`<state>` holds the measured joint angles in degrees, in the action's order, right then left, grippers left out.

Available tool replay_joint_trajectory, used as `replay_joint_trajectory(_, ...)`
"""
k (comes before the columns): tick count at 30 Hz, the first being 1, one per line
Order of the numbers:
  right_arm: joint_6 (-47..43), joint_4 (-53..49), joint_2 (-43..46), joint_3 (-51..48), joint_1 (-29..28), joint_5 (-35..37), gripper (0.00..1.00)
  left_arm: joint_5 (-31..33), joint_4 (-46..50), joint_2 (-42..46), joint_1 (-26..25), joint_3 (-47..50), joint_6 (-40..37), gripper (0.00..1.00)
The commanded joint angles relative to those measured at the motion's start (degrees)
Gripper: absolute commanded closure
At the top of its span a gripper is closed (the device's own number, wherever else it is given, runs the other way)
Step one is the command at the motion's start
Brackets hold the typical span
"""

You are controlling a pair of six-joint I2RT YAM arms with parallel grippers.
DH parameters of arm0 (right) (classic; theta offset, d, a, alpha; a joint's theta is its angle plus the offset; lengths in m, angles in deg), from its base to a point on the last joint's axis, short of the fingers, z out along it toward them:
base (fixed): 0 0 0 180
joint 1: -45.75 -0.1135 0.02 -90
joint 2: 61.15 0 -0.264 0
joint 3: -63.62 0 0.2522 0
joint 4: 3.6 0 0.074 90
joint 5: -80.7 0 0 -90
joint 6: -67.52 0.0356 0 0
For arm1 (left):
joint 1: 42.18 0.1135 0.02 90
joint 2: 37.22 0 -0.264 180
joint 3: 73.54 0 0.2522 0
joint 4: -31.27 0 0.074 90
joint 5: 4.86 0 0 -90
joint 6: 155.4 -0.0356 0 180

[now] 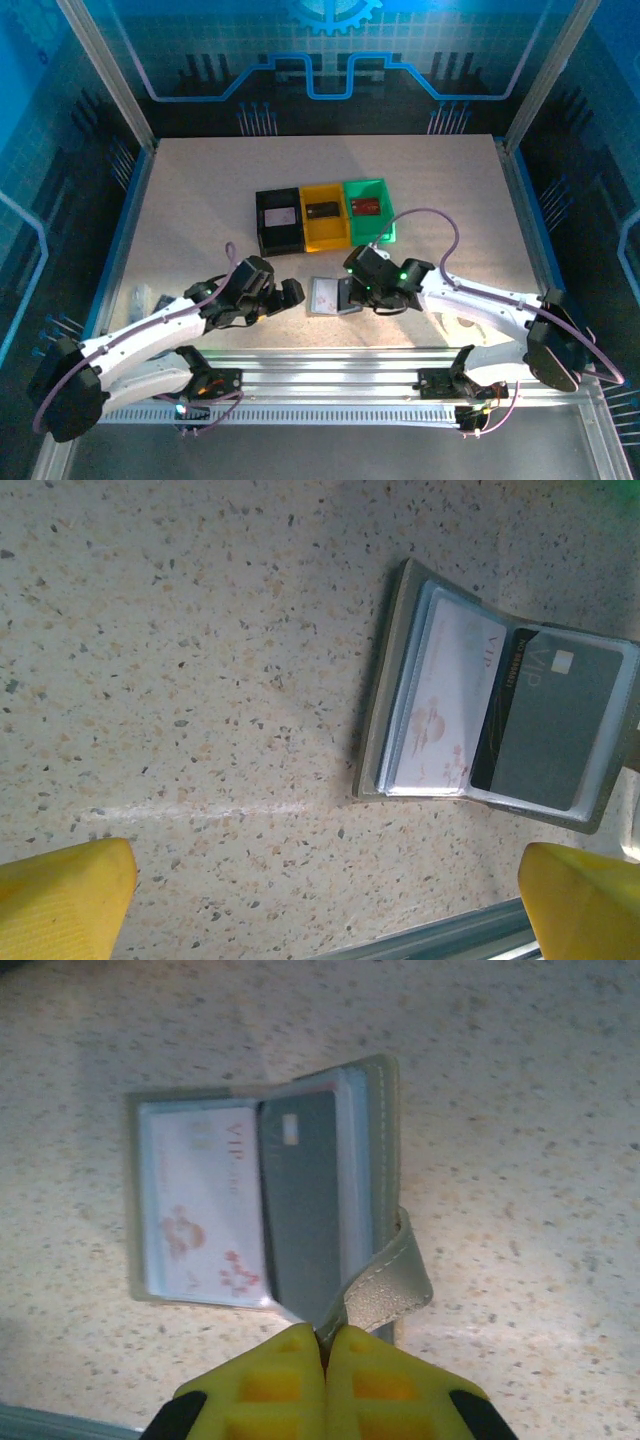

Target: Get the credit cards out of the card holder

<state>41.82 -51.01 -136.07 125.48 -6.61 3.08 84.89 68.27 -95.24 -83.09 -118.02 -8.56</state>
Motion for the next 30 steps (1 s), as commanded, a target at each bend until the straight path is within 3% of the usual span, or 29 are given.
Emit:
replay_joint_trajectory(1, 0.4, 1.9, 1.85, -2.9, 2.08, -1.82, 1.0, -2.18, -1.67, -1.33, -0.37, -2.07, -1.06, 0.01)
replay_joint_trajectory(6, -2.85, 4.57, 2.99, -6.37, 5.69, -5.42, 1.0, -2.45, -1.64, -3.06, -0.33, -2.74, -1.07, 0.01)
replay_joint_trajectory(15, -11.98, 5.79, 7.97, -7.03, 10.37, -10.35, 0.6, -2.3, 2.25, -8.89, -0.35, -6.67, 0.19, 0.04)
replay_joint_trajectory(23, -14.23, 15.98, 9.27, -7.35, 9.94, -21.86, 0.66, -2.21, 4.79, -14.62, -0.4, -10.53, -1.18, 0.06)
replay_joint_trajectory(30, -11.51, 24.3, 4.39, -8.52, 9.16, -25.37, 0.67, -1.87, 6.35, -19.5, -0.69, -13.84, -3.27, 0.13)
